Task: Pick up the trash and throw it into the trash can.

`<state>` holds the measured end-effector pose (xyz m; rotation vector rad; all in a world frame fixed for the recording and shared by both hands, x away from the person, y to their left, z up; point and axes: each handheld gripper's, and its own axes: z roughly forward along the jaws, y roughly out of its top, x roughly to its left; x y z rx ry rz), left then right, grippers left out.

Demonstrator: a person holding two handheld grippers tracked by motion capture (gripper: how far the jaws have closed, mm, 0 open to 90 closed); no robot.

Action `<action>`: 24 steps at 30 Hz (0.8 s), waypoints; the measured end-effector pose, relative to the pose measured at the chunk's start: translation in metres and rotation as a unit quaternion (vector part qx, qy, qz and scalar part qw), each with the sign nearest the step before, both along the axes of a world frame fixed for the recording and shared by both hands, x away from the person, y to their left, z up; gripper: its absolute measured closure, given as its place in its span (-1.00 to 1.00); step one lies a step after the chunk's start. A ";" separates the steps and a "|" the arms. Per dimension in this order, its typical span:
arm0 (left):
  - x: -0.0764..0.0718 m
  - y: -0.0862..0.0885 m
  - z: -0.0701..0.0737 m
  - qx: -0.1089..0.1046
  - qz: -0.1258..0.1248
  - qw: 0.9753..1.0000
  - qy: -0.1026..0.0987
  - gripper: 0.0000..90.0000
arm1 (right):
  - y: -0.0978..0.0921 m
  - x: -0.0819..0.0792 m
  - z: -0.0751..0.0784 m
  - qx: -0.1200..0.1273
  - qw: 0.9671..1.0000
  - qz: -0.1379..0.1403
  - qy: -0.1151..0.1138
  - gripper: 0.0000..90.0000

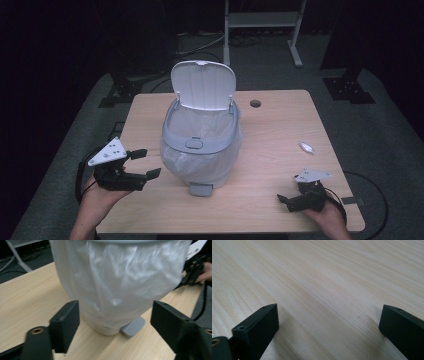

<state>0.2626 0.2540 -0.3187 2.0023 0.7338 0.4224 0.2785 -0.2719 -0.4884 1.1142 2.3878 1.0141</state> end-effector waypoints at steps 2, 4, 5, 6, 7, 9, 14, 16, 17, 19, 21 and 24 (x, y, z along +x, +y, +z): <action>0.000 0.002 -0.006 0.000 0.004 1.000 0.001 -0.59 | 0.000 0.000 0.000 0.000 1.000 0.000 0.000 -0.96; -0.001 0.003 -0.012 -0.001 0.008 1.000 0.001 -0.61 | 0.000 0.000 0.000 0.000 1.000 0.000 0.000 -0.96; -0.001 0.004 -0.015 -0.001 0.010 1.000 0.002 -0.65 | 0.000 0.000 0.000 0.000 1.000 0.000 0.000 -0.96; -0.001 0.004 -0.018 0.001 0.014 1.000 0.003 -0.68 | 0.000 0.000 0.000 0.000 1.000 0.000 0.000 -0.96; -0.001 0.004 -0.018 0.001 0.014 1.000 0.003 -0.72 | 0.000 0.000 0.000 0.000 1.000 0.000 0.000 -0.96; -0.002 0.006 -0.024 0.005 0.020 1.000 0.003 -0.77 | 0.000 0.000 0.000 0.000 1.000 0.000 0.000 -0.96; -0.002 0.010 -0.038 0.007 0.030 0.999 0.007 -0.89 | 0.000 0.000 0.000 0.000 1.000 0.000 0.000 -0.96; -0.002 0.011 -0.044 0.010 0.034 0.999 0.008 -0.94 | 0.000 0.000 0.000 0.000 1.000 0.000 0.000 -0.96; -0.003 0.012 -0.047 0.010 0.036 0.999 0.007 -0.95 | 0.000 0.000 0.000 0.000 1.000 0.000 0.000 -0.96; -0.003 0.012 -0.052 0.010 0.039 0.999 0.008 -0.97 | 0.000 0.000 0.000 0.000 1.000 0.000 0.000 -0.96; -0.003 0.013 -0.057 0.011 0.044 0.999 0.009 -0.97 | 0.000 0.000 0.000 0.000 1.000 0.000 0.000 -0.96; -0.002 0.013 -0.068 0.020 0.050 0.998 0.011 -1.00 | 0.000 0.000 0.000 0.000 1.000 0.000 0.000 -0.96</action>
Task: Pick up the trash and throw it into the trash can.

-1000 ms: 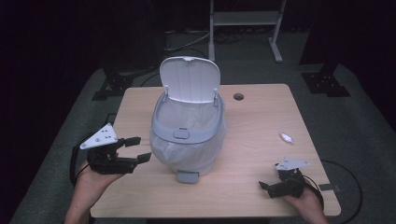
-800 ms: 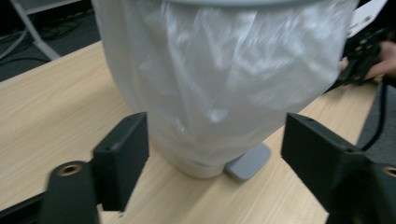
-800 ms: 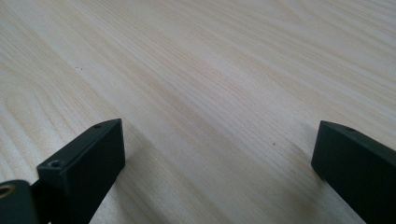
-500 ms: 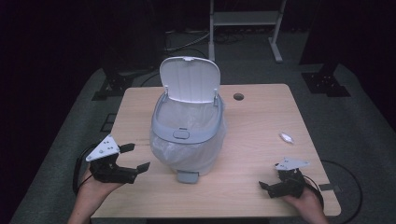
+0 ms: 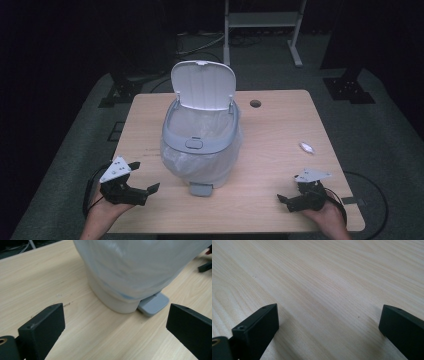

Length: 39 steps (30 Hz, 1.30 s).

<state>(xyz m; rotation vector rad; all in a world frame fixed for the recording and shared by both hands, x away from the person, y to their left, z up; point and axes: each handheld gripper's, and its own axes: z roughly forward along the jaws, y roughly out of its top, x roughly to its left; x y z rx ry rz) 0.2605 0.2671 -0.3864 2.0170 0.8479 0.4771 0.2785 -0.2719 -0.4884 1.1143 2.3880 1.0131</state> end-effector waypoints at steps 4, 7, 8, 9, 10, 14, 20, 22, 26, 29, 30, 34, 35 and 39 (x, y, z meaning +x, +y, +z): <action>0.000 0.000 -0.011 0.008 0.003 1.000 0.004 -1.00 | 0.000 0.000 0.000 0.000 1.000 0.000 0.000 -0.96; 0.000 0.000 -0.017 0.013 0.004 1.000 0.007 -1.00 | 0.000 -0.001 0.000 0.000 1.000 -0.003 0.000 -0.96; 0.000 0.000 -0.024 0.017 0.006 1.000 0.010 -1.00 | 0.000 -0.001 0.000 0.000 1.000 -0.003 0.000 -0.96; 0.000 0.000 -0.024 0.017 0.006 1.000 0.010 -1.00 | 0.000 -0.001 0.000 0.000 1.000 -0.003 0.000 -0.96; 0.000 0.000 -0.030 0.020 0.008 1.000 0.014 -1.00 | 0.000 -0.002 0.000 0.000 1.000 -0.003 0.000 -0.96; 0.001 0.001 -0.041 0.023 0.010 0.999 0.021 -1.00 | 0.000 -0.002 0.000 0.000 1.000 -0.003 0.000 -0.96; 0.003 0.000 -0.061 0.032 0.014 0.999 0.038 -1.00 | -0.001 -0.003 0.000 0.000 1.000 -0.004 0.001 -0.96; 0.004 0.000 -0.063 0.037 0.014 0.998 0.041 -1.00 | -0.001 -0.003 0.000 0.000 1.000 -0.003 0.001 -0.96; 0.007 -0.003 -0.076 0.057 0.012 0.997 0.056 -1.00 | -0.001 -0.004 0.000 0.000 1.000 -0.003 -0.001 -0.96; 0.008 -0.004 -0.083 0.063 0.009 0.996 0.066 -1.00 | -0.002 -0.005 0.000 0.001 1.000 -0.003 0.000 -0.96; 0.009 -0.005 -0.085 0.065 0.007 0.996 0.068 -1.00 | -0.002 -0.005 0.000 0.000 1.000 -0.003 0.000 -0.96; 0.011 -0.006 -0.092 0.069 0.002 0.995 0.077 -1.00 | -0.002 -0.005 0.000 -0.001 1.000 -0.003 0.002 -0.96; 0.011 -0.006 -0.092 0.069 0.002 0.995 0.077 -1.00 | -0.002 -0.005 0.000 -0.001 1.000 -0.003 0.002 -0.96; 0.010 -0.009 -0.097 0.070 -0.005 0.995 0.070 -1.00 | -0.001 -0.005 0.001 -0.005 1.000 -0.002 0.005 -0.96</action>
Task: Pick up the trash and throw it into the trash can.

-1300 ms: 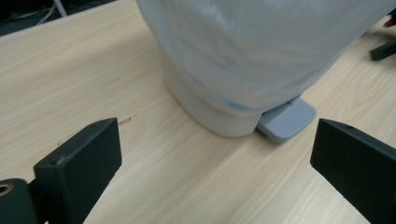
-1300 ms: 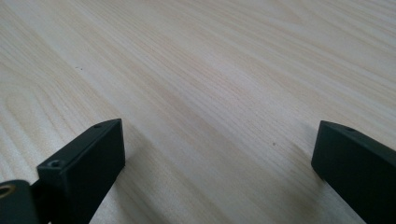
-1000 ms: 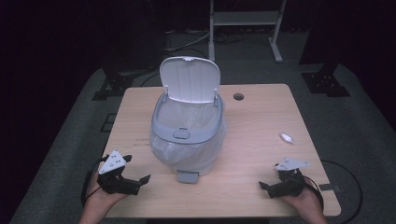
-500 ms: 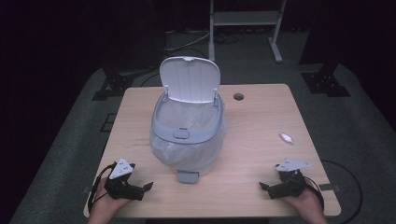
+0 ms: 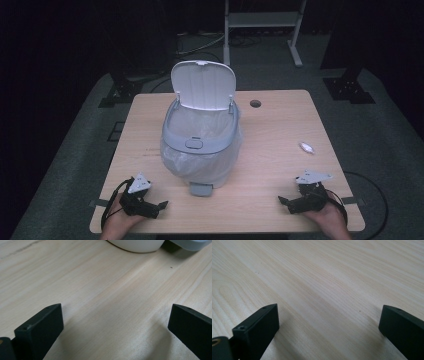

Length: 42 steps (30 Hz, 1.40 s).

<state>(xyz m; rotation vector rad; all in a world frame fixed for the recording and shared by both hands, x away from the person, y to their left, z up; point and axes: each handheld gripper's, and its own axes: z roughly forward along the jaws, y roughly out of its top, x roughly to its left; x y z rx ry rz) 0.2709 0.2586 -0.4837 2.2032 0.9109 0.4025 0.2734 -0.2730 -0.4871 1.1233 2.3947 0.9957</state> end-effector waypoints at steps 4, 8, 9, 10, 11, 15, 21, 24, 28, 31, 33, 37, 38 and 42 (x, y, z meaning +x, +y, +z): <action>0.000 -0.001 0.000 -0.001 -0.001 1.000 0.000 -1.00 | 0.000 0.000 0.002 -0.006 1.000 0.001 0.007 -0.95; 0.000 -0.001 0.000 0.000 -0.001 1.000 0.000 -1.00 | 0.000 0.001 0.003 -0.007 1.000 0.001 0.011 -0.95; 0.000 -0.001 0.000 0.000 -0.001 1.000 0.000 -1.00 | 0.000 0.001 0.005 -0.006 1.000 0.002 0.010 -0.95; 0.000 -0.001 0.000 -0.001 -0.001 1.000 0.000 -1.00 | 0.000 0.001 0.005 -0.006 1.000 0.002 0.010 -0.95; 0.000 -0.001 0.000 0.000 -0.001 1.000 0.000 -1.00 | 0.000 0.001 0.006 -0.006 1.000 0.001 0.009 -0.95; 0.000 -0.001 0.000 0.000 -0.001 1.000 0.000 -1.00 | -0.004 0.002 0.012 0.004 1.000 -0.001 0.002 -0.86; -0.001 0.000 0.000 0.000 -0.003 1.000 0.000 -1.00 | -0.008 0.006 0.016 0.006 1.000 -0.003 0.002 -0.85; 0.000 0.000 0.000 0.000 -0.003 1.000 0.000 -1.00 | -0.010 0.008 0.018 0.008 1.000 -0.006 -0.001 -0.84; -0.001 0.000 0.000 0.000 -0.003 1.000 0.000 -1.00 | -0.015 0.011 0.023 0.014 1.000 -0.013 -0.004 -0.73; 0.000 0.000 0.000 0.000 -0.003 1.000 0.000 -1.00 | -0.018 0.012 0.024 0.015 1.000 -0.019 -0.007 -0.72; 0.000 0.000 0.000 0.000 -0.003 1.000 0.000 -1.00 | -0.021 0.015 0.026 0.015 1.000 -0.025 -0.011 -0.72; 0.000 0.000 0.000 0.000 -0.003 1.000 0.000 -1.00 | -0.023 0.017 0.028 0.014 0.999 -0.029 -0.012 -0.71; 0.000 0.000 0.000 0.000 -0.003 1.000 0.000 -1.00 | -0.024 0.018 0.028 0.017 0.999 -0.031 -0.014 -0.71; 0.000 0.000 0.000 -0.001 -0.003 1.000 0.000 -1.00 | -0.027 0.022 0.031 0.016 0.999 -0.037 -0.015 -0.71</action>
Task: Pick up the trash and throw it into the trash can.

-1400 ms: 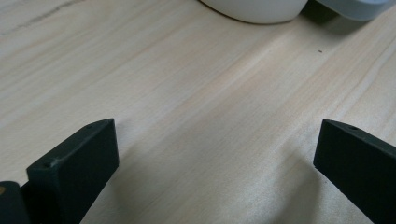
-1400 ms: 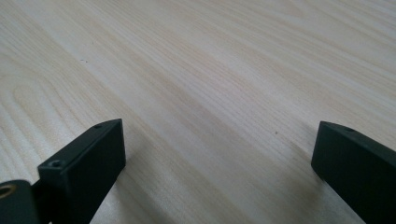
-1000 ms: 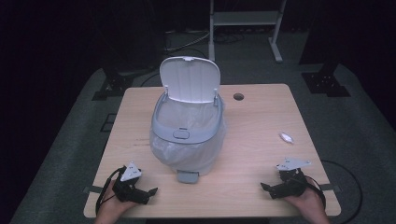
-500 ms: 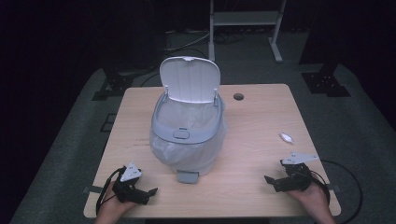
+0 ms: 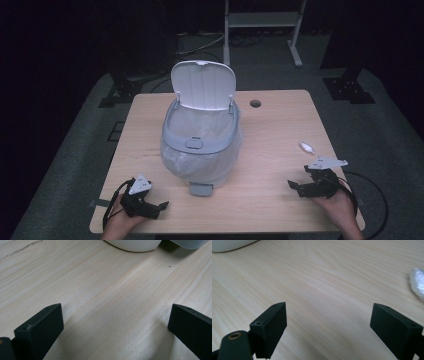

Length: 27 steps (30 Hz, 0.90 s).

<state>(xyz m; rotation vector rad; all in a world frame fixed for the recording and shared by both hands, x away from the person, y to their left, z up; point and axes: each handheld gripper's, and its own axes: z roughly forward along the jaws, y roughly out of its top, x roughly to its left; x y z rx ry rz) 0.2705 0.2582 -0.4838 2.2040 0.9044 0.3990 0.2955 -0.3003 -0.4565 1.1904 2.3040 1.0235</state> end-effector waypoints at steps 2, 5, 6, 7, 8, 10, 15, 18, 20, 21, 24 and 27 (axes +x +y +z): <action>0.000 0.000 0.000 0.000 0.000 1.000 0.000 -1.00 | -0.001 0.002 0.002 0.000 1.000 -0.003 -0.001 -0.71; 0.000 0.000 0.000 0.000 0.000 1.000 0.000 -1.00 | -0.004 0.006 0.005 0.001 1.000 -0.008 -0.003 -0.71; 0.000 0.000 0.000 0.000 0.000 1.000 0.000 -1.00 | -0.005 0.007 0.006 0.001 1.000 -0.010 -0.006 -0.71; 0.000 0.000 0.000 0.000 0.000 1.000 0.000 -1.00 | -0.006 0.008 0.007 0.005 1.000 -0.012 -0.008 -0.70; 0.000 0.000 0.000 0.000 0.000 1.000 0.000 -1.00 | -0.007 0.011 0.009 0.003 1.000 -0.016 -0.007 -0.70; 0.000 0.000 0.000 0.000 0.000 1.000 0.000 -1.00 | -0.009 0.013 0.010 0.004 1.000 -0.018 -0.009 -0.70; 0.000 0.000 0.000 0.000 -0.001 1.000 0.000 -1.00 | -0.014 0.019 0.016 0.013 0.999 -0.025 -0.018 -0.70; 0.000 0.000 0.000 0.000 -0.001 1.000 0.000 -1.00 | -0.016 0.021 0.017 0.014 0.999 -0.027 -0.018 -0.70; 0.000 0.000 0.000 0.000 -0.002 1.000 0.000 -1.00 | -0.017 0.024 0.019 0.015 0.999 -0.030 -0.019 -0.70; 0.000 0.000 0.000 0.000 -0.002 1.000 0.000 -1.00 | -0.017 0.024 0.019 0.015 0.999 -0.030 -0.019 -0.70; 0.000 0.000 0.000 0.000 -0.002 1.000 0.000 -1.00 | -0.019 0.029 0.021 0.014 0.999 -0.036 -0.020 -0.70; 0.000 0.000 0.000 0.000 -0.002 1.000 0.000 -1.00 | -0.021 0.033 0.022 0.019 0.999 -0.039 -0.024 -0.70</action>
